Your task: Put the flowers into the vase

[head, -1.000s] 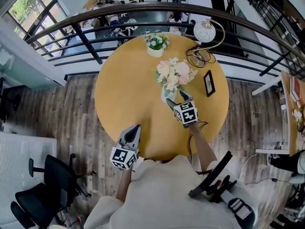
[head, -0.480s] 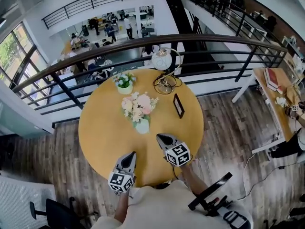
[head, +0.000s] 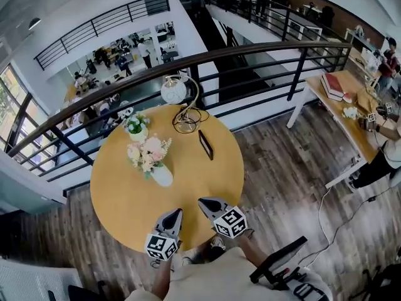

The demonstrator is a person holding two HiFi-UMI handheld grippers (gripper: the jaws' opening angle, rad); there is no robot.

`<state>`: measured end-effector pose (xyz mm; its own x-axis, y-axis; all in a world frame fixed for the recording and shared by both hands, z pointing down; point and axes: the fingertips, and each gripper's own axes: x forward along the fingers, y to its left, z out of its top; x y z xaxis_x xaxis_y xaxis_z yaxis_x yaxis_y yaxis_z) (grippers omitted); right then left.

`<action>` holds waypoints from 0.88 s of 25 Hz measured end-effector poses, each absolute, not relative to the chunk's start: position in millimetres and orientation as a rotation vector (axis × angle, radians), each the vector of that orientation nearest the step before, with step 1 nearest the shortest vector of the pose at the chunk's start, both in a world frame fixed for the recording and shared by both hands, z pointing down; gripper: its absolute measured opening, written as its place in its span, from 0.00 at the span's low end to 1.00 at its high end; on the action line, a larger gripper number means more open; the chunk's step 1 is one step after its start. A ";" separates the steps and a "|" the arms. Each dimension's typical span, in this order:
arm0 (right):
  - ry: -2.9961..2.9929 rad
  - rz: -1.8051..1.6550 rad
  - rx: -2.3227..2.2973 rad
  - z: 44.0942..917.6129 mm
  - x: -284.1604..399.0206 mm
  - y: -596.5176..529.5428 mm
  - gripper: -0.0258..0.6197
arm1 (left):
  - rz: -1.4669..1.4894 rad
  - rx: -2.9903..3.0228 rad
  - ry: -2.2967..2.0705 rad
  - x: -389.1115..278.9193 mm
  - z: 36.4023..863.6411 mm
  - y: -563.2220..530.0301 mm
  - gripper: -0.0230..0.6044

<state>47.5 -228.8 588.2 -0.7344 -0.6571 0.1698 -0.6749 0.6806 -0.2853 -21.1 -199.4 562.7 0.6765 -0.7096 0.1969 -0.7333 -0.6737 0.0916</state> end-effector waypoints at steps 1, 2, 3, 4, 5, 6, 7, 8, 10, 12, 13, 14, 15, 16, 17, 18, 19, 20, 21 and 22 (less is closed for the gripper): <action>-2.831 0.520 1.130 588.4 49.1 -221.6 0.05 | 0.222 2.733 -1.166 -16.7 562.9 -196.0 0.05; -2.833 0.523 1.138 588.1 49.3 -215.4 0.05 | 0.225 2.745 -1.150 -13.5 562.2 -193.8 0.05; -2.833 0.523 1.144 588.0 48.5 -210.5 0.05 | 0.224 2.758 -1.136 -11.2 560.7 -192.5 0.05; -2.833 0.521 1.145 588.0 46.5 -206.2 0.05 | 0.220 2.771 -1.126 -10.0 558.7 -191.1 0.05; -2.833 0.516 1.141 588.1 43.6 -202.1 0.05 | 0.213 2.781 -1.121 -9.9 556.7 -188.9 0.05; -2.832 0.507 1.137 587.8 40.3 -198.3 0.05 | 0.203 2.789 -1.119 -11.0 555.0 -185.8 0.05; -2.829 0.495 1.136 587.2 37.0 -194.8 0.05 | 0.193 2.794 -1.118 -12.9 553.7 -181.9 0.05; -2.826 0.483 1.138 586.3 33.7 -191.4 0.05 | 0.185 2.798 -1.118 -15.6 553.0 -176.8 0.05; -2.830 0.472 1.139 583.1 24.4 -183.4 0.05 | 0.172 2.802 -1.123 -26.4 552.8 -162.7 0.05; -2.835 0.469 1.151 578.4 11.0 -172.7 0.05 | 0.159 2.800 -1.142 -44.9 551.9 -143.9 0.05; -2.830 0.467 1.161 577.1 3.5 -165.4 0.05 | 0.156 2.796 -1.154 -55.7 551.8 -131.9 0.05; -2.823 0.465 1.174 576.8 -4.2 -157.0 0.05 | 0.156 2.790 -1.167 -67.1 552.6 -118.8 0.05; -2.816 0.460 1.188 576.7 -12.0 -148.3 0.05 | 0.159 2.784 -1.178 -78.7 554.0 -105.8 0.05; -2.811 0.453 1.203 576.7 -19.9 -139.4 0.05 | 0.164 2.781 -1.188 -90.2 555.6 -93.5 0.05; -2.807 0.445 1.216 576.6 -28.0 -129.5 0.05 | 0.169 2.780 -1.194 -101.5 557.1 -81.6 0.05; -2.803 0.437 1.223 576.7 -36.0 -118.3 0.05 | 0.171 2.780 -1.198 -112.2 558.5 -69.7 0.05; -2.797 0.429 1.226 576.8 -44.0 -105.9 0.05 | 0.168 2.780 -1.200 -122.3 559.4 -57.7 0.05; -2.790 0.421 1.225 577.0 -52.1 -92.8 0.05 | 0.165 2.778 -1.202 -131.9 559.9 -45.6 0.05; -2.781 0.418 1.221 577.5 -60.4 -79.2 0.05 | 0.162 2.773 -1.204 -141.2 560.3 -33.2 0.05; -2.773 0.417 1.218 578.3 -68.5 -65.4 0.05 | 0.161 2.765 -1.207 -149.9 561.1 -20.3 0.05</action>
<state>-68.5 -65.4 578.3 -0.6794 -0.7101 0.1851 -0.7331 0.6458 -0.2134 -149.9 -20.3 561.1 0.6763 -0.7221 0.1453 -0.7350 -0.6747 0.0676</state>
